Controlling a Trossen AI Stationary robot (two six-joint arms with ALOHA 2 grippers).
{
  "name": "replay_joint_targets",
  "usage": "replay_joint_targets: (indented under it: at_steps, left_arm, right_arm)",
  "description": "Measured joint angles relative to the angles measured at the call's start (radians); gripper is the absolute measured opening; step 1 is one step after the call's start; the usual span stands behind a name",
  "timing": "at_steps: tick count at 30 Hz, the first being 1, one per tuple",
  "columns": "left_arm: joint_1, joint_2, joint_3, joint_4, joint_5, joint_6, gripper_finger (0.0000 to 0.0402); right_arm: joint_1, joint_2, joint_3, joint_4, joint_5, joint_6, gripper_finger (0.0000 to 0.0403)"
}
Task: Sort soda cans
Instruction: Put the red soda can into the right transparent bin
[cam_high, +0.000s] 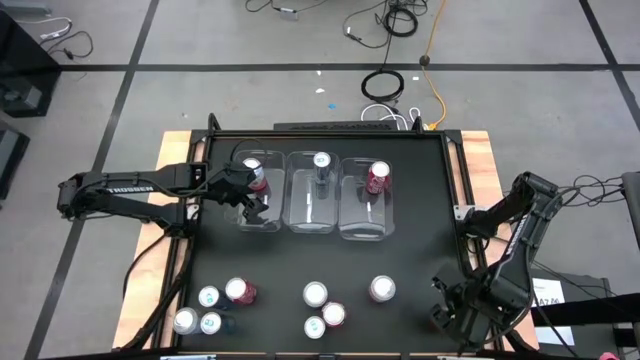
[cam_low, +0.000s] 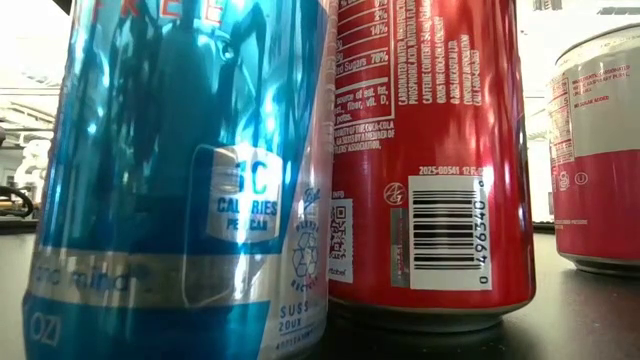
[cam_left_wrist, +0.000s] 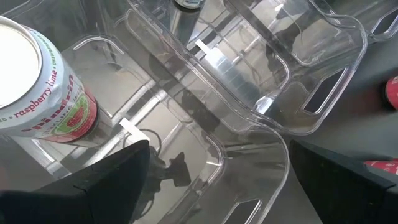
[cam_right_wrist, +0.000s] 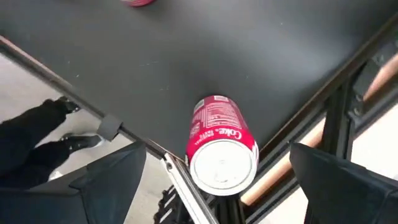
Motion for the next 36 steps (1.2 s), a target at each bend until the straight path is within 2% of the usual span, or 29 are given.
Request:
replay_joint_targets:
  at_steps: [8,11,26,32,36]
  left_arm:
    - [0.000,0.000,0.000,0.000,0.000,-0.001,0.0392]
    - [0.000,0.000,0.000,0.000,0.000,-0.001,0.0392]
    - [0.000,0.000,0.000,0.000,0.000,-0.005,0.0392]
    - [0.000,0.000,0.000,0.000,0.000,-0.027,0.0392]
    - [0.000,0.000,0.000,0.000,0.000,-0.027,0.0392]
  right_arm:
    - [0.004,0.035,-0.002,0.033,0.004,0.023,0.0390]
    - [0.005,0.053,-0.017,0.037,-0.025,0.015,0.0390]
    - [0.011,0.059,-0.238,0.278,-0.169,0.035,0.0389]
    - [0.021,0.059,-0.292,0.344,-0.229,0.050,0.0388]
    - [0.027,0.059,-0.309,0.365,-0.228,0.060,0.0387]
